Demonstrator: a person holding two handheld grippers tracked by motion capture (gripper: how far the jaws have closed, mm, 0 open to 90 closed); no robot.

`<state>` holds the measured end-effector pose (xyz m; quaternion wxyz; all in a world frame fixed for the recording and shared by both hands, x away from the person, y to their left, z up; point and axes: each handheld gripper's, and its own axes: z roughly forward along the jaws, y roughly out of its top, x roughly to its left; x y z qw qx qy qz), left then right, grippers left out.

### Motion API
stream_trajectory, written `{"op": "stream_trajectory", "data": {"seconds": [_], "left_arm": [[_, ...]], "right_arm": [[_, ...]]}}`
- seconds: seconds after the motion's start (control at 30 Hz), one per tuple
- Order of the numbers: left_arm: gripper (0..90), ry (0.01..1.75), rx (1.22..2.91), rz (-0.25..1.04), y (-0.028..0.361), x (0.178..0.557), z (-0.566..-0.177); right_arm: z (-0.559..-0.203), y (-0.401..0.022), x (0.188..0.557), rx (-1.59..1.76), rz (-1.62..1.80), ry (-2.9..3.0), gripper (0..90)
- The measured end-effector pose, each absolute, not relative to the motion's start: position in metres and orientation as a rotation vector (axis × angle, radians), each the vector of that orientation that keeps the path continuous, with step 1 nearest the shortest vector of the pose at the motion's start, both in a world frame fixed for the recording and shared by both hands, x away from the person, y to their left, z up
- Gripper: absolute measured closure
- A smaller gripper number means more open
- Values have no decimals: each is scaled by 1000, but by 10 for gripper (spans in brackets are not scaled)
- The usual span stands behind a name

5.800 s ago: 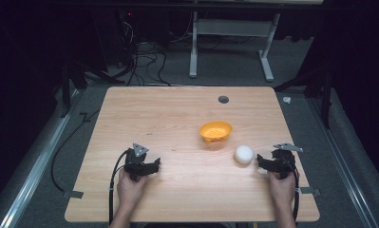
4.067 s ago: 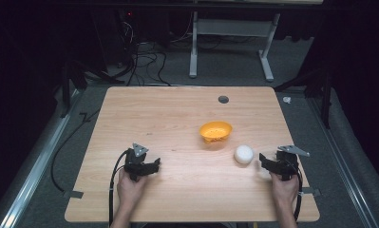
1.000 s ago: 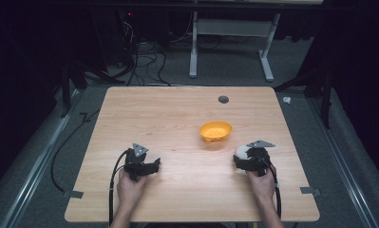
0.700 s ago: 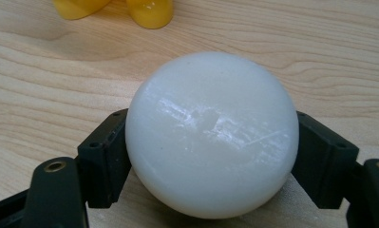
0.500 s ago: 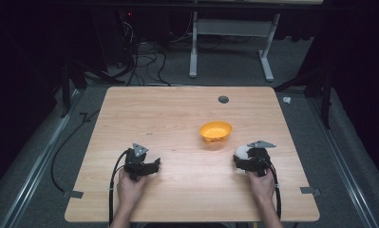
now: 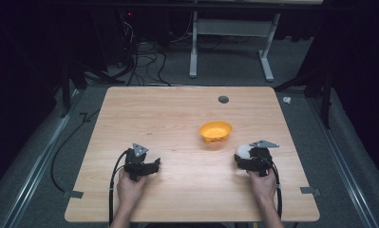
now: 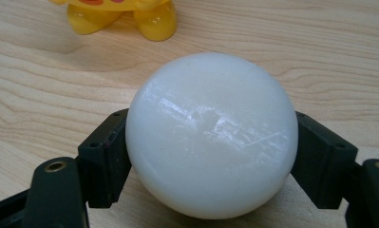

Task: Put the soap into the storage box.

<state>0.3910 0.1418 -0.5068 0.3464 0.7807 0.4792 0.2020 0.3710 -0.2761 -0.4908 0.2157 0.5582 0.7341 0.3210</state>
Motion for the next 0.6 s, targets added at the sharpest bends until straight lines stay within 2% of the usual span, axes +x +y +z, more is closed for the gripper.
{"op": "stream_trajectory", "data": {"seconds": [0.6], "left_arm": [[228, 1243, 2023, 523, 142, 391, -507]], "right_arm": [[-474, -268, 366, 1504, 954, 2045, 247]]}}
